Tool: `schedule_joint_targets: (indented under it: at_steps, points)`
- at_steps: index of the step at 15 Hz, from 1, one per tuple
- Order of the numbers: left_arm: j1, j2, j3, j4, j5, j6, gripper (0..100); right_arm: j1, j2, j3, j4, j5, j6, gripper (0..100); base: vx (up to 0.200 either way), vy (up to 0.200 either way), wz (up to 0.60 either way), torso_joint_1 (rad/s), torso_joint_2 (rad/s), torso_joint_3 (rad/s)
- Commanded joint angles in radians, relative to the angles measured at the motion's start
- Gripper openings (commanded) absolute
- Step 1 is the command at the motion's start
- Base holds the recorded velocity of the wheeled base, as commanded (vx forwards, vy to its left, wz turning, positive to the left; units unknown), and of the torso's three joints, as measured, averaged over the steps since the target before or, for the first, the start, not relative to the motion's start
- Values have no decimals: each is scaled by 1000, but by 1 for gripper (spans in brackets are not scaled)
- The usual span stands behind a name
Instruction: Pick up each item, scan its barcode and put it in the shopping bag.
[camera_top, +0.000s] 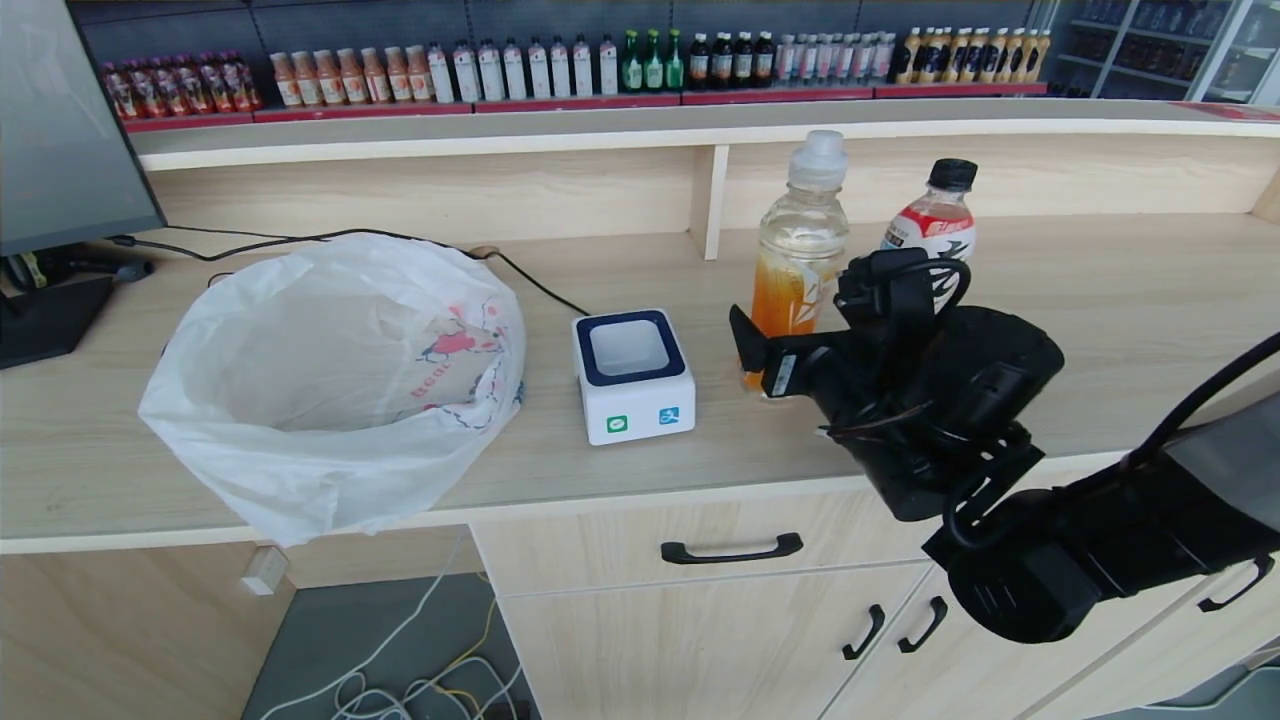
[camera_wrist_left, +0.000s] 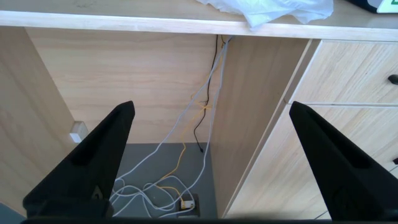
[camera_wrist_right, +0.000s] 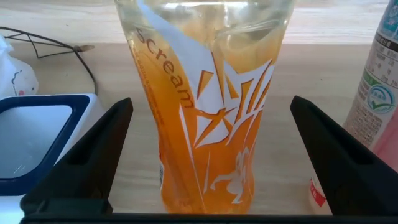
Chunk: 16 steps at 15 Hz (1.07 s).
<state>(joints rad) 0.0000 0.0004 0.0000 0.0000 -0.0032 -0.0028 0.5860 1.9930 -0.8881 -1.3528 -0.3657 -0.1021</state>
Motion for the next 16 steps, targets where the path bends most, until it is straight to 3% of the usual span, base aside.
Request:
schedule_joint_targets:
  at_steps: [1, 16]
  points:
    - [0, 0, 0, 0, 0, 0, 100, 0, 23, -18, 1, -1, -1, 100, 0, 0, 0, 0, 0, 0]
    - [0, 0, 0, 0, 0, 0, 100, -35, 56, -181, 90, 7, -10, 100, 0, 0, 0, 0, 0, 0]
